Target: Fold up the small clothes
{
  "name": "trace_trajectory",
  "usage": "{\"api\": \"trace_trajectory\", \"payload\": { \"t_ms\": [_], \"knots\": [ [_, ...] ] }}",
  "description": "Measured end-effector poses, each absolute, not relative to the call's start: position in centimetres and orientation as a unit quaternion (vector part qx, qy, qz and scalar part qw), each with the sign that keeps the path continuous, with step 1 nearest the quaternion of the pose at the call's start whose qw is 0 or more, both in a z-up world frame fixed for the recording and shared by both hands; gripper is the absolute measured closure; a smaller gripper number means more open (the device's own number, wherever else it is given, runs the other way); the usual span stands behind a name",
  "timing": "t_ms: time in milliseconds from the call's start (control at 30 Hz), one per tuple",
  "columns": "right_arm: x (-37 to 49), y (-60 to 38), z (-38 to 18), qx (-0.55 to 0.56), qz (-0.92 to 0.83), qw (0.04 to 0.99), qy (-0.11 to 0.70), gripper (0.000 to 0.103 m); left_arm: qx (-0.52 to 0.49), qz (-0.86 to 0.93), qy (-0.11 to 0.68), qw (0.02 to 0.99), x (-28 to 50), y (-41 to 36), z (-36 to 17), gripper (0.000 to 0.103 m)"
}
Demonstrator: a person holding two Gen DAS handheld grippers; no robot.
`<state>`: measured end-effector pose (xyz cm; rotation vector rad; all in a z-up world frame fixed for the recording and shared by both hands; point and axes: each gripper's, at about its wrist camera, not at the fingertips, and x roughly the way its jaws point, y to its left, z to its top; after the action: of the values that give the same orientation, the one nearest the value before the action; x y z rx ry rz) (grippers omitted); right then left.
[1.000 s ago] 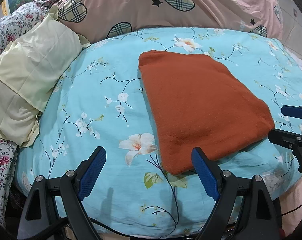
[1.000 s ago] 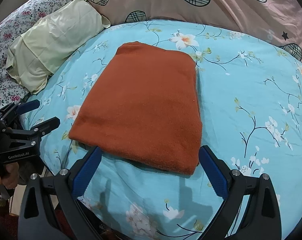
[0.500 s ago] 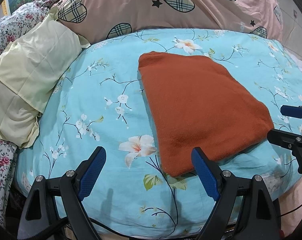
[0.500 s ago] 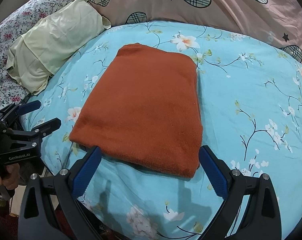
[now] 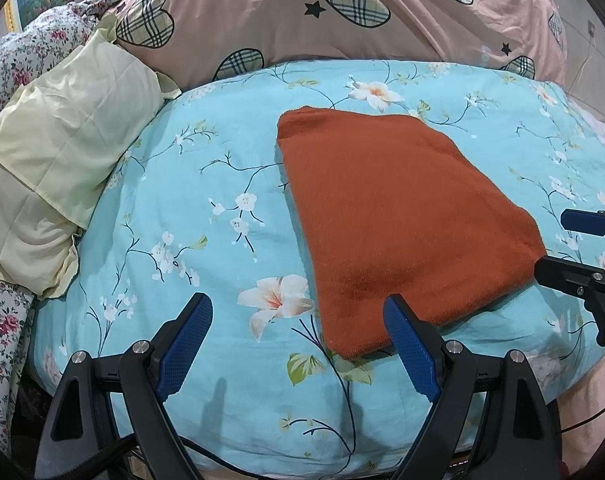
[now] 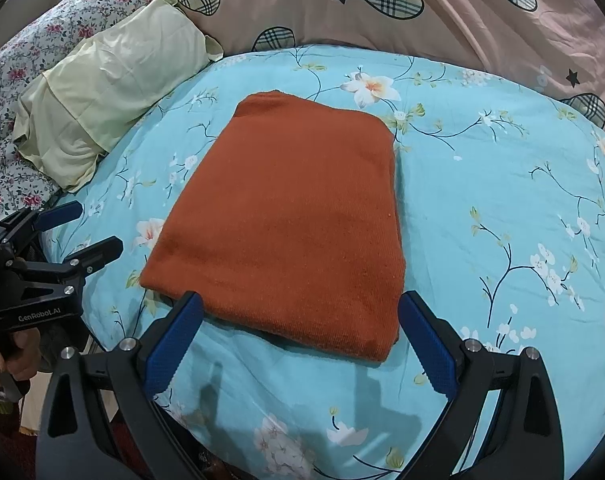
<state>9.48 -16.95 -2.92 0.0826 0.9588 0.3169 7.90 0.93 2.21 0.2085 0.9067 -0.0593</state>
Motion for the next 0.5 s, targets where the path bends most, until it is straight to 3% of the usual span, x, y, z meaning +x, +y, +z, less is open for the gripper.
{"api": "trace_trajectory", "payload": {
  "t_ms": [500],
  "knots": [
    [9.34,-16.87,-2.98,0.04,0.151,0.875,0.459,0.005,0.099,-0.027,0.434,0.895,7.77,0.81,2.42,0.015]
  ]
}}
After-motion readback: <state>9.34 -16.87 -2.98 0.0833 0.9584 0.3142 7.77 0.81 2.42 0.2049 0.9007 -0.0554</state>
